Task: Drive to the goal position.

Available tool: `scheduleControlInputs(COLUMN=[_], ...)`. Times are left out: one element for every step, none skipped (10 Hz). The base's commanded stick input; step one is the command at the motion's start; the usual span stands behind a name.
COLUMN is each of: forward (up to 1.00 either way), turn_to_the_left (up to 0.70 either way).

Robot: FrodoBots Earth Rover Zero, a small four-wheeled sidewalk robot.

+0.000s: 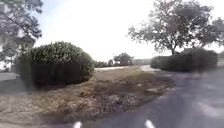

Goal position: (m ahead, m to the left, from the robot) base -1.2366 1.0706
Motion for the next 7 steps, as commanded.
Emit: scheduleControlInputs(forward=[0.0, 0.0, 0.0, 0.0, 0.0, 0.0, 0.0], turn_to_the_left=[1.0, 1.0, 1.0, 1.0, 1.0, 1.0, 1.0])
